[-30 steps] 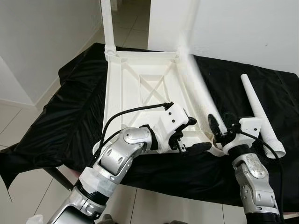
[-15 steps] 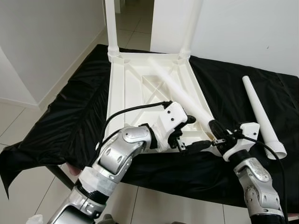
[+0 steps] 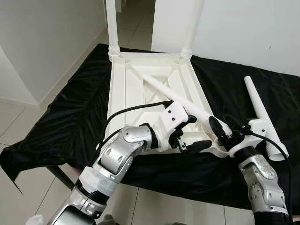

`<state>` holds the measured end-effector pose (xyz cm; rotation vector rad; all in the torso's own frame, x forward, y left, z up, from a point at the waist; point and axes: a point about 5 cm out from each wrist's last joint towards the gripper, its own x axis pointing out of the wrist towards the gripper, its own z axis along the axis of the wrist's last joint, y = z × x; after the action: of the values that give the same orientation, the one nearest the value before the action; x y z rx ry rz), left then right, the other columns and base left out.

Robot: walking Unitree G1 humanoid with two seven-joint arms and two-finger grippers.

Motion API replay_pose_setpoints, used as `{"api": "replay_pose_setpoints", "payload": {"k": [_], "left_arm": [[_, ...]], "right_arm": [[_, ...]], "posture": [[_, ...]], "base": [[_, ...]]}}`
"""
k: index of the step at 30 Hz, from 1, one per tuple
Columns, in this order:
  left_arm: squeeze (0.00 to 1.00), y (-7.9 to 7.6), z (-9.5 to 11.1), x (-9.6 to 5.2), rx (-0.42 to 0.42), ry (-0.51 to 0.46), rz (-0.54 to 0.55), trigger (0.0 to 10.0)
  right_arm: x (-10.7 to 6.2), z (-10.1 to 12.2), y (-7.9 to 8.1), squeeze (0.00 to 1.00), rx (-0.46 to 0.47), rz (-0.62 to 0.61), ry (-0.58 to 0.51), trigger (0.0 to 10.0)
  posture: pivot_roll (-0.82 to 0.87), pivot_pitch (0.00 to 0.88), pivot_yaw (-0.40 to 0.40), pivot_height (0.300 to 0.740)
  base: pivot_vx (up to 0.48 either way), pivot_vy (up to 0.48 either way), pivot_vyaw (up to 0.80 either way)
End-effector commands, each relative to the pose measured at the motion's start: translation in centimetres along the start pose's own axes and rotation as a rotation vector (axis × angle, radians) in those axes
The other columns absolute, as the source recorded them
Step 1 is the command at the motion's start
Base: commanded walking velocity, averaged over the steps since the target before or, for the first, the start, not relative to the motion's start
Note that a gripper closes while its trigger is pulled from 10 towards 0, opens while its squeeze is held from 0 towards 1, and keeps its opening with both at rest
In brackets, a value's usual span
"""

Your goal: Building children table

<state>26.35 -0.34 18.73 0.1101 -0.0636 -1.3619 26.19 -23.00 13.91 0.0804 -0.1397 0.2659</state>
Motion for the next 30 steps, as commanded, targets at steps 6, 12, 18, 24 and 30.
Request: {"api": "replay_pose_setpoints", "payload": {"k": [6, 12, 18, 24, 30], "left_arm": [[0.00, 0.0, 0.1, 0.1, 0.001, 0.002, -0.015, 10.0], [0.00, -0.1, 0.1, 0.1, -0.002, 0.002, -0.014, 10.0], [0.00, -0.1, 0.2, 0.1, -0.004, 0.000, -0.014, 10.0], [0.00, -0.2, 0.2, 0.1, -0.005, -0.002, -0.013, 10.0], [0.00, -0.3, 0.3, 0.1, -0.007, -0.005, -0.012, 10.0]], "right_arm": [[-0.1, 1.4, -1.7, 1.00, -0.065, 0.005, 0.011, 10.0], [-0.6, 2.5, -3.8, 0.00, -0.147, 0.015, 0.080, 10.0], [-1.4, 3.9, -4.4, 0.00, -0.150, 0.106, 0.137, 10.0], [-2.0, 4.1, -4.0, 0.00, -0.140, 0.184, 0.176, 10.0], [-2.3, 3.4, -2.7, 0.00, -0.095, 0.236, 0.196, 10.0]], "posture": [[0.02, 0.000, -0.031, 0.740], [0.02, 0.000, -0.031, 0.740], [0.01, 0.000, -0.035, 0.740], [0.01, 0.000, -0.036, 0.740], [0.02, 0.000, -0.039, 0.740]], "base": [[0.000, 0.000, 0.00], [0.000, 0.000, 0.00], [0.000, 0.000, 0.00], [0.000, 0.000, 0.00], [0.000, 0.000, 0.00]]}}
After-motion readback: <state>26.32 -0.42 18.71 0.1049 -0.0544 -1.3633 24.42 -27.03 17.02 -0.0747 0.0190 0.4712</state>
